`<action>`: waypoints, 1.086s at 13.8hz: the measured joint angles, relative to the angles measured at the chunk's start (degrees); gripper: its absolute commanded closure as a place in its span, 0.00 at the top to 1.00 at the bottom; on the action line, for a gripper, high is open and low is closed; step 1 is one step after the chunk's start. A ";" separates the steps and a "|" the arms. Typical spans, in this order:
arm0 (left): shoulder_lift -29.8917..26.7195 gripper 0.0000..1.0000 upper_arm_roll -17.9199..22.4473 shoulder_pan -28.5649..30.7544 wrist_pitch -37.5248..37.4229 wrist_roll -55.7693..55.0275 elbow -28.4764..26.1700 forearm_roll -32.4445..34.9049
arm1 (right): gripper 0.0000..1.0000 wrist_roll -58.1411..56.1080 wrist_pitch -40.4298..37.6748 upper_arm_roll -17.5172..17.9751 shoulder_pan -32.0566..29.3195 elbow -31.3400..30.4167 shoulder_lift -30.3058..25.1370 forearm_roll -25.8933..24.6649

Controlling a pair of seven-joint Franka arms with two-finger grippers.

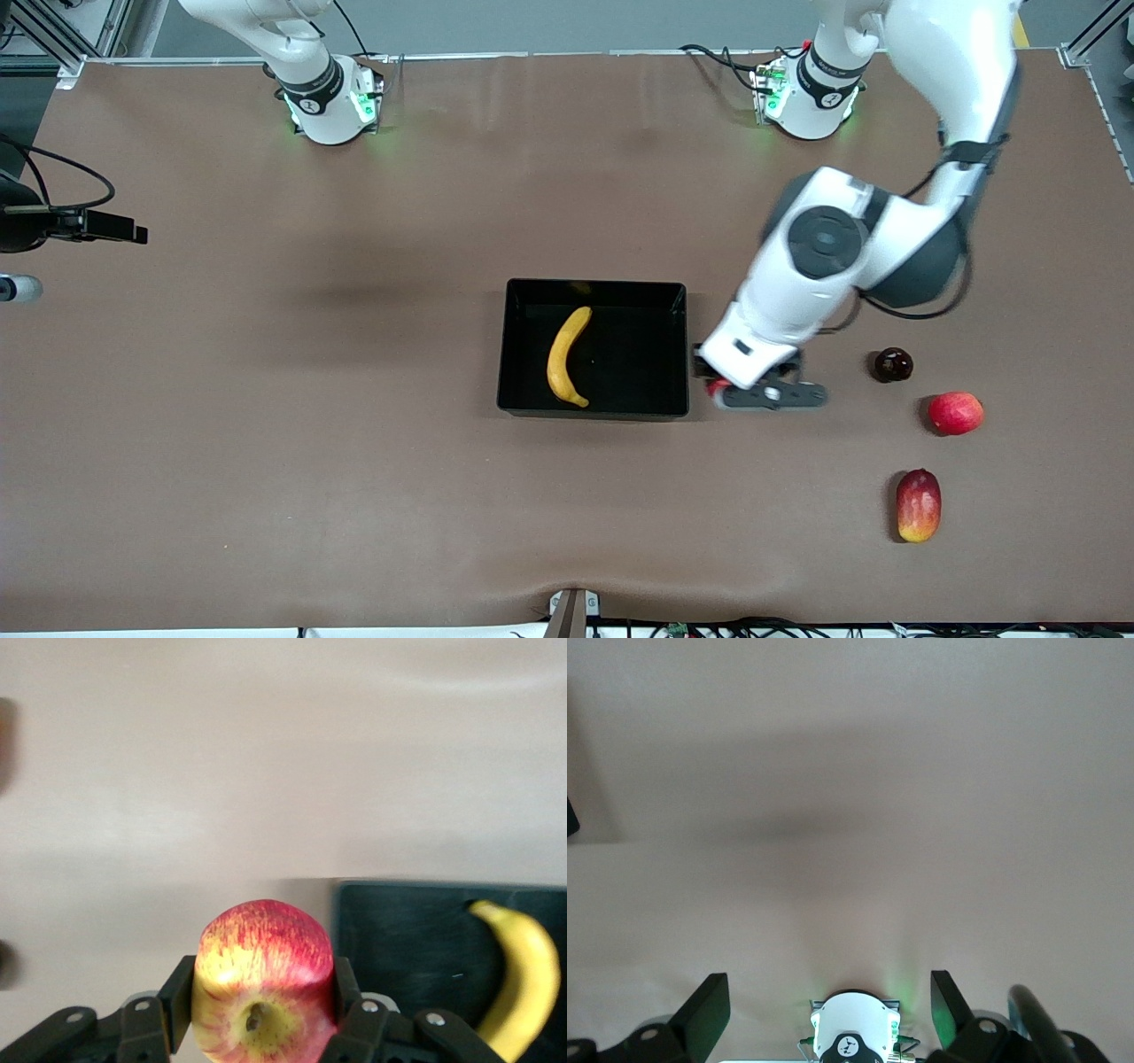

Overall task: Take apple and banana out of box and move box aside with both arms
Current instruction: 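Carry the apple out of the tray beside the plum, then lower the apple onto the table and open the left gripper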

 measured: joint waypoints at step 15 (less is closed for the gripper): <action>5.96 0.00 0.67 17.83 21.37 13.71 -19.57 6.17 | 1.00 5.82 1.47 1.81 0.64 -2.93 0.05 3.63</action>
